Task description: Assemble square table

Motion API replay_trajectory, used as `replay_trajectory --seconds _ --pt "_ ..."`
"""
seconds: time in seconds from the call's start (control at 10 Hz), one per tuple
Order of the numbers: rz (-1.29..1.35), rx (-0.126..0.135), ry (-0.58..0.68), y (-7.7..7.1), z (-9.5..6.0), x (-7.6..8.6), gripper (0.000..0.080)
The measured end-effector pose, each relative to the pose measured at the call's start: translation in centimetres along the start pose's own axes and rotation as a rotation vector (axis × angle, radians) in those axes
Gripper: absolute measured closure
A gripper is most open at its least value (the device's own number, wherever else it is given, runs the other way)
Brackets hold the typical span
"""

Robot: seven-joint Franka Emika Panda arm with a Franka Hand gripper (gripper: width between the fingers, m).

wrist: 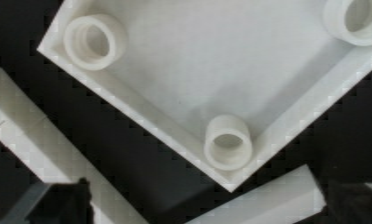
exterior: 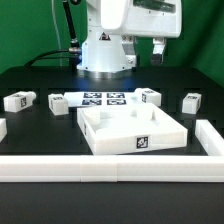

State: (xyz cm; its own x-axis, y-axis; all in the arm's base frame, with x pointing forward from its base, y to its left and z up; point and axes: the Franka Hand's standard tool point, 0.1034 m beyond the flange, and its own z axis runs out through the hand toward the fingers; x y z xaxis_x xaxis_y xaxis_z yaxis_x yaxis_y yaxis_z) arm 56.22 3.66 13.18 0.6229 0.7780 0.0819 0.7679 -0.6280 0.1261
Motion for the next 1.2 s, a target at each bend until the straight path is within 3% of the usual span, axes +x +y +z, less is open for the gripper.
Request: replay_trajectory --seconds 0.5,0.9,1.2 --pt "-0.010 0.002 -0.003 0.0 0.1 -0.1 0.0150" --pt "-0.294 0.057 -0.057 -1.1 1.4 -3.7 0.0150" --pt "-0.396 0.062 -0.048 -1.0 1.4 -4.1 0.0150"
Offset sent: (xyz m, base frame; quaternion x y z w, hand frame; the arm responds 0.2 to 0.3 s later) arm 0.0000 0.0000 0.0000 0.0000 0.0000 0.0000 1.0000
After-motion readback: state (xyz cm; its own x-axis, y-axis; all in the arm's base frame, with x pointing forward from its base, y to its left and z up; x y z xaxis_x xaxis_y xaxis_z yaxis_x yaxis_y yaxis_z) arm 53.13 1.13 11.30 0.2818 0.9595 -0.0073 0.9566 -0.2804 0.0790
